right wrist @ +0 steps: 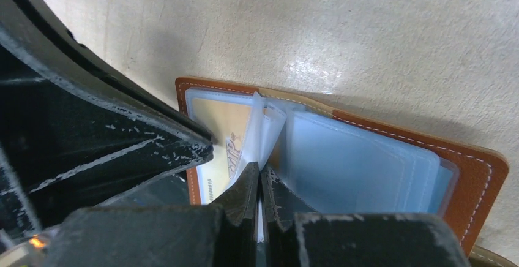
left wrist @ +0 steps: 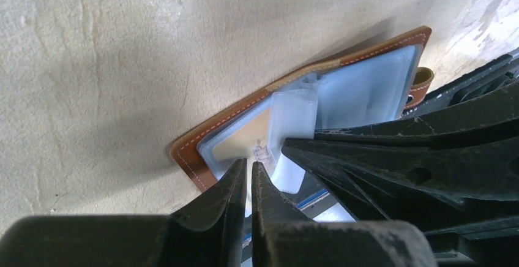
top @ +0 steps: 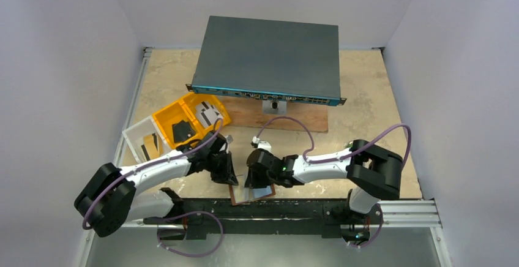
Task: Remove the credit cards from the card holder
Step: Remove the credit card from the card holder.
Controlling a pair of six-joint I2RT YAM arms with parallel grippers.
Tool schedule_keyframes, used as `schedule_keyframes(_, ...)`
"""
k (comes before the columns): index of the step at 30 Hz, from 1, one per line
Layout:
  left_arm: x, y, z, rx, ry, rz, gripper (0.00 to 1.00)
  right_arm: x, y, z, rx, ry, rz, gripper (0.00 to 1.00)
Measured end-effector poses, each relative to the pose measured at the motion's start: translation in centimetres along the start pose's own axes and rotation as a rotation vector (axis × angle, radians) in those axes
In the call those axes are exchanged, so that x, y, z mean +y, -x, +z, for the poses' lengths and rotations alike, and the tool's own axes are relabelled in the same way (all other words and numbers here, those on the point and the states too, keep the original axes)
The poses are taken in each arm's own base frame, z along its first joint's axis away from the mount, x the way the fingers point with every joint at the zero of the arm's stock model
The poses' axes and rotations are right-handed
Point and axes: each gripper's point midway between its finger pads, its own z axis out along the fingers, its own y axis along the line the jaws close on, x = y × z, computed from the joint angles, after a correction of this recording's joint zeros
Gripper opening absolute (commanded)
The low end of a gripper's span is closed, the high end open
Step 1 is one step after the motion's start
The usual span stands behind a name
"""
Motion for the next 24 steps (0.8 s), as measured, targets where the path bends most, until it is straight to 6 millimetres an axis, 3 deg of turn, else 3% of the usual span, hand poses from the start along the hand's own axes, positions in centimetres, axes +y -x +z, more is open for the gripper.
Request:
schedule_keyframes(13,-1.5,1.4,2.0,0.037,0.0,0.028,0.0,-2.8,1.6,-0.9,-0.075,0.146,0.235,0.0)
schedule_keyframes(24,-3.1,1.7,3.2,0.081,-0.016,0.079,0.0,-3.1,2.4,-1.5,-0.108,0.249,0.318,0.03)
